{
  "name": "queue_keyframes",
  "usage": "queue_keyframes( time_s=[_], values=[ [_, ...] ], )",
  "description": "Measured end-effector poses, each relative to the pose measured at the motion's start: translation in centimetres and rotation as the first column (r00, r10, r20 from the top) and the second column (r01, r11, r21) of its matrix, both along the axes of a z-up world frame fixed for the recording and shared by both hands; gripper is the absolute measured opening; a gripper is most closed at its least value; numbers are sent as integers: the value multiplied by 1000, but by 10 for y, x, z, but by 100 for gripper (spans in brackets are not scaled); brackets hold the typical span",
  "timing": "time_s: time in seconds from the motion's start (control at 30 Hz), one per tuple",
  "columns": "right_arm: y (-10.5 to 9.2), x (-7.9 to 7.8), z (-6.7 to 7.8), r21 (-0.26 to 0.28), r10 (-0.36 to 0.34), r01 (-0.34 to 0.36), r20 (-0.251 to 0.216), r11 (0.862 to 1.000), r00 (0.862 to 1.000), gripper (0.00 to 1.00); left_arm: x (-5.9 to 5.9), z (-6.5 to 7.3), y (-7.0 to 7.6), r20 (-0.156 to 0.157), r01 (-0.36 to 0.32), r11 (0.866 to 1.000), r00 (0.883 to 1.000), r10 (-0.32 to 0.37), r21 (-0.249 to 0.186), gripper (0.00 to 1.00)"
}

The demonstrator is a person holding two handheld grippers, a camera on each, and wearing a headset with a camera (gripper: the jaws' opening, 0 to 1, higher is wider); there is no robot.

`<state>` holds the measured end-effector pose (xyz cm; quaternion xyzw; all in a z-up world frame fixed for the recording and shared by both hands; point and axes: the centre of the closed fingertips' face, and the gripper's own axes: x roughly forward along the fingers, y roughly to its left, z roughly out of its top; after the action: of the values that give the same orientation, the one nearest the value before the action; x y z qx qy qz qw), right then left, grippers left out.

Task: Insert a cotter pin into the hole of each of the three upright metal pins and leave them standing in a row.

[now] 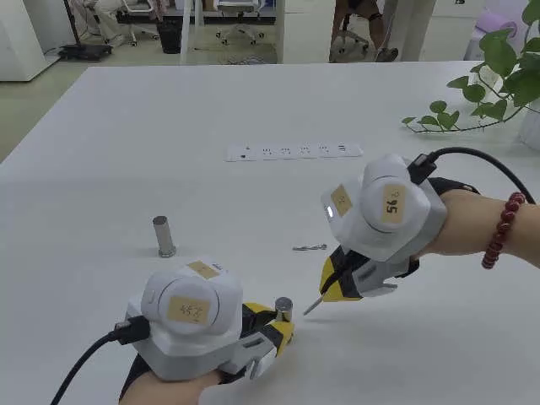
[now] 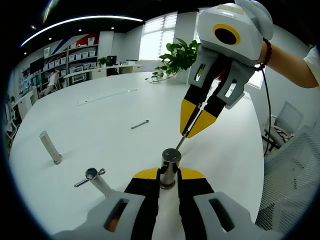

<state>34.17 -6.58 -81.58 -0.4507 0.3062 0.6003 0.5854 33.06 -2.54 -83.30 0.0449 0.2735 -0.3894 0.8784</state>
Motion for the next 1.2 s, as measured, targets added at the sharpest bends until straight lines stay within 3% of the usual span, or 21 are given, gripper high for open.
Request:
queue_keyframes(
  time_s=[0.67,0.97,1.2],
  values=[
    [2,-2,13,50,-28,27,13,998,1000,4,-3,4,4,12,-8,1000,1000,8,4,13],
    [1,-2,20,66,-32,30,21,997,999,4,-7,12,8,44,4,1000,999,-5,12,18],
    [4,-4,34,97,-33,31,22,995,999,4,-10,22,17,67,9,1000,998,-10,12,21]
  ],
)
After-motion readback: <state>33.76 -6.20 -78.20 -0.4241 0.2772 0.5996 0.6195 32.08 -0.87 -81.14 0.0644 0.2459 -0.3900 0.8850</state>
